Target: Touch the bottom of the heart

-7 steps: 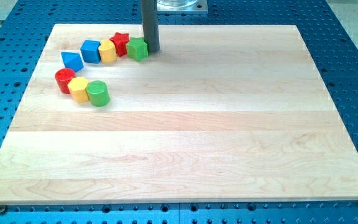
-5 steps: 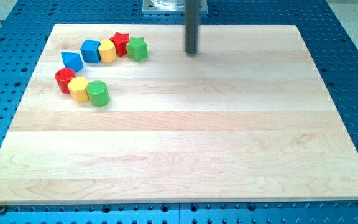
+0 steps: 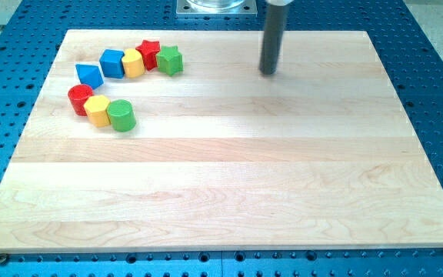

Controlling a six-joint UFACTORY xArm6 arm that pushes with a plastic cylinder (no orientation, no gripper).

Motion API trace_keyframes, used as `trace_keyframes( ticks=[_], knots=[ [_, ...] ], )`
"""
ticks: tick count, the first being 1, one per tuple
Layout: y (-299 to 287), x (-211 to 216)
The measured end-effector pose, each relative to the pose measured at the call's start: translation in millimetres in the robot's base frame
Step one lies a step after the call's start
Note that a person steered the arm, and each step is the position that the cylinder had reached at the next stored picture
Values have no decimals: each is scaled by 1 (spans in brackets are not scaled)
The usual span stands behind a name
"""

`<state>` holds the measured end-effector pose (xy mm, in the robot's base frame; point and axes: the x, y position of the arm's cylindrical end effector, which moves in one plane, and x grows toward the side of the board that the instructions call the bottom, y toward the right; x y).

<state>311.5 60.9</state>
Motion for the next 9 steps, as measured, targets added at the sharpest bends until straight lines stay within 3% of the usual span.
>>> trace_keyframes(
  ticks=[1,2,9],
  knots=[
    [-62,2],
    [-141,52],
    [-202,6]
  ],
)
